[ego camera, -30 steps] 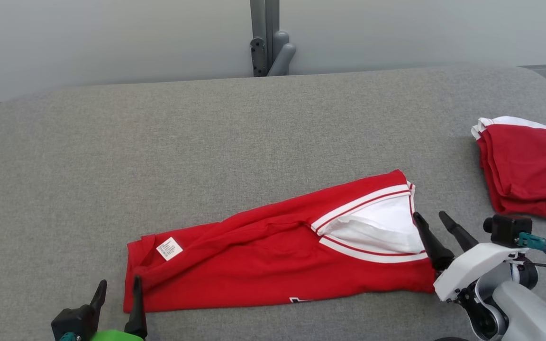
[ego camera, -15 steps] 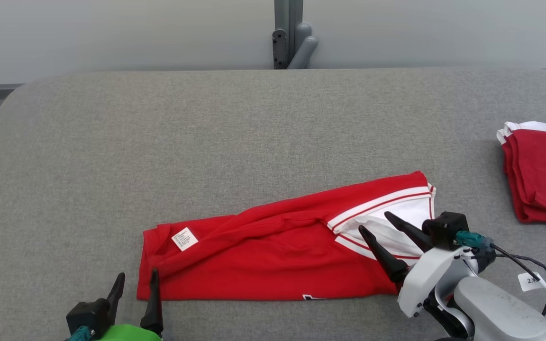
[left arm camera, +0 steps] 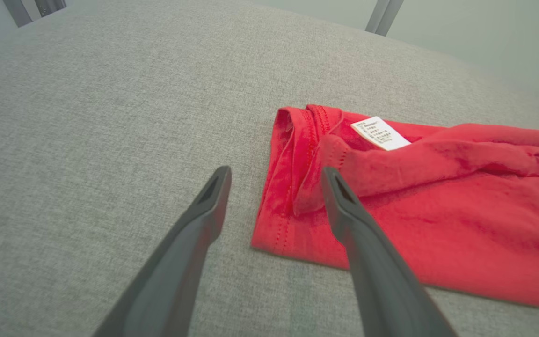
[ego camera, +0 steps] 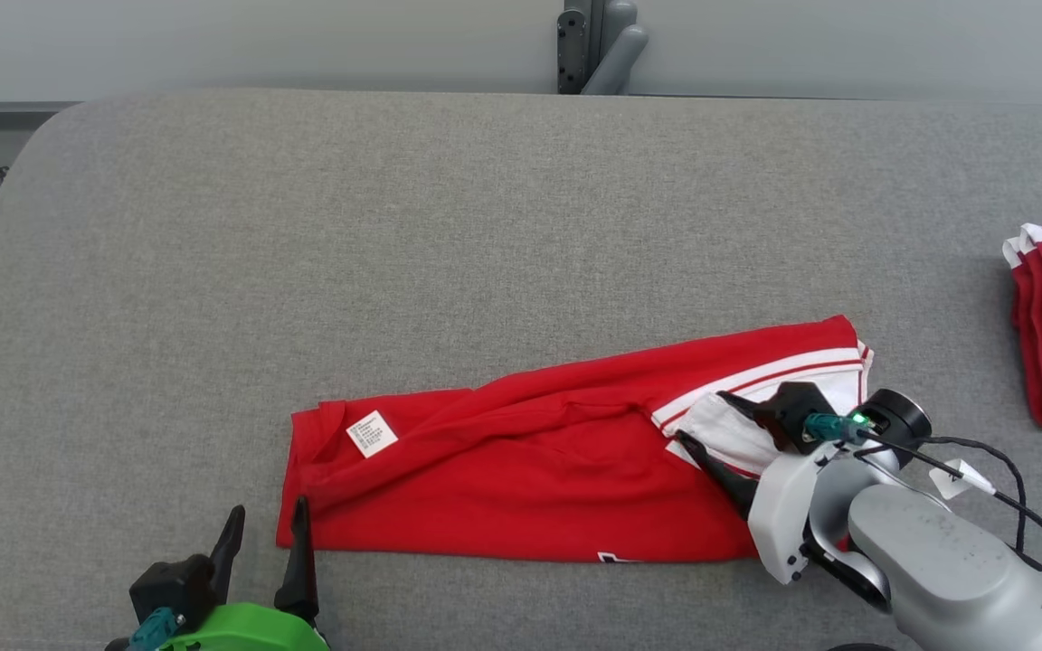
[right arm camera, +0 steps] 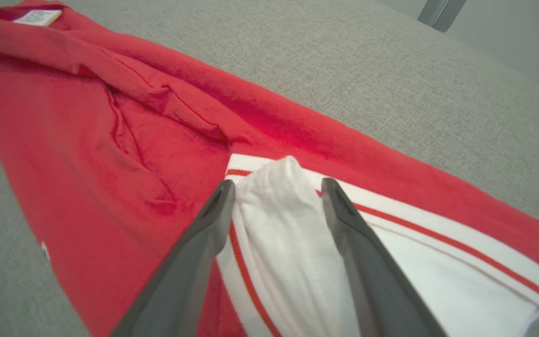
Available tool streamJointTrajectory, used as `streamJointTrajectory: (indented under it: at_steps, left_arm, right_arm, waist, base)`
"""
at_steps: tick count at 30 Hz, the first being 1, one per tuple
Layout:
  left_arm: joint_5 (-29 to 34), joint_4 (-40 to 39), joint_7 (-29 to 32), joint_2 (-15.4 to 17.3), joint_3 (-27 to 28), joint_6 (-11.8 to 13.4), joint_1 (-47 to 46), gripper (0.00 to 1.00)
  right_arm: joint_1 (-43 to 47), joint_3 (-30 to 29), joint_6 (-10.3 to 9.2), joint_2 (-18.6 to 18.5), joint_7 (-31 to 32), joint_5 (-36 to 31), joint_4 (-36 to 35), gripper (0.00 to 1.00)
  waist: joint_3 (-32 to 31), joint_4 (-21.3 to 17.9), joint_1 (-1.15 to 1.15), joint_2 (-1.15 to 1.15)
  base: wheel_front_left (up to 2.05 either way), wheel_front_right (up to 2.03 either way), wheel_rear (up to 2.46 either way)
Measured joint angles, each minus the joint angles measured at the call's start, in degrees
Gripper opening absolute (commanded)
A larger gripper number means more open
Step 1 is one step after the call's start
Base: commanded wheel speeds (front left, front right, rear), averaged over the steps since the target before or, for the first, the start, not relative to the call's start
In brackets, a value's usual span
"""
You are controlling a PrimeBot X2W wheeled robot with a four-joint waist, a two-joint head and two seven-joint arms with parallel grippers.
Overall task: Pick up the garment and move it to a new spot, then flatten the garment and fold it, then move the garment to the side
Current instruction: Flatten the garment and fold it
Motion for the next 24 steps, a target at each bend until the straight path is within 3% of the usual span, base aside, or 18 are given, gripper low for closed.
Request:
streamJointTrajectory:
  at_steps: [1, 2, 8, 9, 10, 11, 15, 18, 24]
  left_arm:
    - [-0.08, -0.07, 0.0, 0.0, -0.05, 0.08, -0.12, 1.0]
    - [-0.22, -0.08, 0.0, 0.0, -0.15, 0.21, -0.23, 1.0]
    - [-0.77, -0.27, 0.0, 0.0, -0.19, 0.4, -0.53, 1.0]
    - [-0.81, -0.34, 0.0, -0.01, -0.01, 0.43, -0.54, 1.0]
    - [-0.82, -0.37, 0.0, -0.01, 0.18, 0.51, -0.53, 1.0]
    - [-0.86, -0.45, 0.0, 0.0, 0.38, 0.54, -0.49, 1.0]
    - [-0.9, -0.77, 0.0, 0.0, 1.13, 0.55, 0.07, 1.0]
    - [-0.78, -1.15, 0.0, -0.01, 1.53, 0.56, 0.08, 1.0]
    - [0.07, -1.72, 0.0, -0.01, 1.36, 0.54, -0.02, 1.0]
  right_arm:
    - [-0.44, 1.02, 0.0, 0.04, 0.36, -0.25, 0.27, 0.4]
    - [-0.93, 2.11, 0.0, 0.1, 0.92, -0.4, 0.57, 0.0]
    - [-3.0, 7.39, 0.01, 0.08, 0.79, -0.07, -1.15, 0.0]
    - [-3.04, 8.11, 0.0, -0.27, 0.51, 0.12, -1.87, 0.03]
    - [-2.87, 8.8, 0.0, -0.65, 0.43, 0.67, -2.87, 0.38]
    - [-2.38, 9.38, 0.0, -0.93, 0.27, 1.47, -4.0, 1.0]
    - [0.53, 10.81, 0.03, -2.26, -0.34, 5.41, -9.71, 1.0]
    - [1.58, 8.49, 0.03, -3.87, -1.41, 7.36, -12.51, 1.0]
    - [5.86, -5.86, 0.03, -4.25, -3.81, 10.57, -8.14, 1.0]
  waist:
    - [0.18, 0.06, 0.0, 0.0]
    - [0.34, 0.1, 0.0, 0.0]
    - [0.67, -0.21, 0.0, 0.0]
    - [0.64, -0.37, 0.0, 0.0]
    - [0.56, -0.56, 0.0, 0.0]
    - [0.46, -0.78, 0.0, 0.0]
    - [-0.08, -2.0, 0.0, 0.0]
    - [-0.47, -3.05, 0.0, 0.0]
    - [-1.17, -4.56, 0.0, 0.0]
  base:
    - [0.0, 0.0, 0.0]
    - [0.0, 0.0, 0.0]
    - [0.0, 0.0, 0.0]
    - [0.0, 0.0, 0.0]
    - [0.0, 0.0, 0.0]
    - [0.0, 0.0, 0.0]
    - [0.0, 0.0, 0.0]
    - [0.0, 0.0, 0.0]
    - [0.0, 0.0, 0.0]
